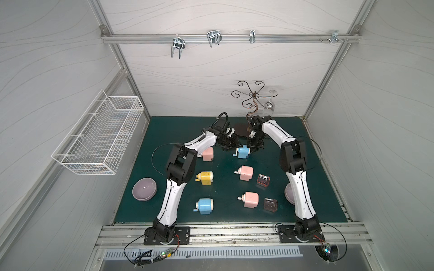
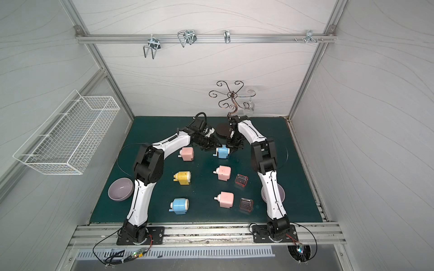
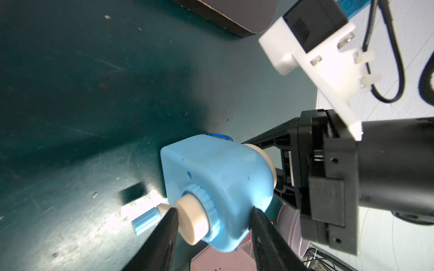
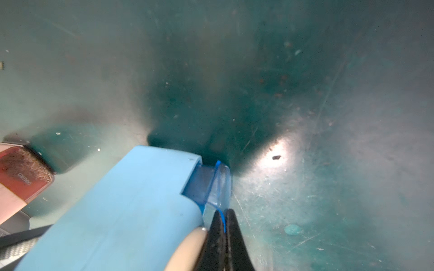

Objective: Put the tray back into the pencil sharpener
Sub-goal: Close the container of the pencil sharpener.

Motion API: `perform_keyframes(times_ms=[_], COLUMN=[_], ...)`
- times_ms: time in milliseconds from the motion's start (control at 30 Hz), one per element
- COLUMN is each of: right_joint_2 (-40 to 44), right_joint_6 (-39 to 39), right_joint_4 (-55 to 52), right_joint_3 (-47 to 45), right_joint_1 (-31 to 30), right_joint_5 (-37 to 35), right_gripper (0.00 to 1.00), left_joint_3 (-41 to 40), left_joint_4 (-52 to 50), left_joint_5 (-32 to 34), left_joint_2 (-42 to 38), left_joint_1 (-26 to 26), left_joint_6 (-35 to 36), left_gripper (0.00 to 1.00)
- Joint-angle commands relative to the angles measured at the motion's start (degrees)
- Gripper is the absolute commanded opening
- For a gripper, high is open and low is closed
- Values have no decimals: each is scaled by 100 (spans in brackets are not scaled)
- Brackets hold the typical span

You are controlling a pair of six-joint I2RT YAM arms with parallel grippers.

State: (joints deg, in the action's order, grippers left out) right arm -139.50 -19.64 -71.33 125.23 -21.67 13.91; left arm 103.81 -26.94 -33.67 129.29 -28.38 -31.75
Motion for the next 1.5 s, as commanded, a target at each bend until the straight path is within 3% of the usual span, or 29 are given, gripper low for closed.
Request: perform_keyframes(times_ms=[0, 267, 533, 933, 1167, 1467], right_joint_2=[511, 546, 575, 742, 1138, 2074], right_joint_6=[-18, -56, -59, -71, -32, -146], right_joint_4=[119, 83, -38, -188, -20, 708], right_joint_3=[10, 28, 118, 157, -335, -1673], right_joint_1=[-98, -131, -127, -36, 87, 344], right_joint_5=[801, 695, 501, 217, 213, 417], right_gripper=[0, 0, 12, 19, 19, 19], left_joint_3=[-110, -111, -117, -125, -150, -145], left_joint_4=[-155, -151, -176, -279, -291, -326], left_joint_5=[97, 71, 55, 85, 93, 100], left_joint_2=[441, 441, 439, 409, 397, 382], left_joint_1=[-124, -124, -124, -121, -128, -132], left_joint_6=[63, 45, 53, 122, 125, 134], left_gripper=[52, 52, 52, 52, 52, 52])
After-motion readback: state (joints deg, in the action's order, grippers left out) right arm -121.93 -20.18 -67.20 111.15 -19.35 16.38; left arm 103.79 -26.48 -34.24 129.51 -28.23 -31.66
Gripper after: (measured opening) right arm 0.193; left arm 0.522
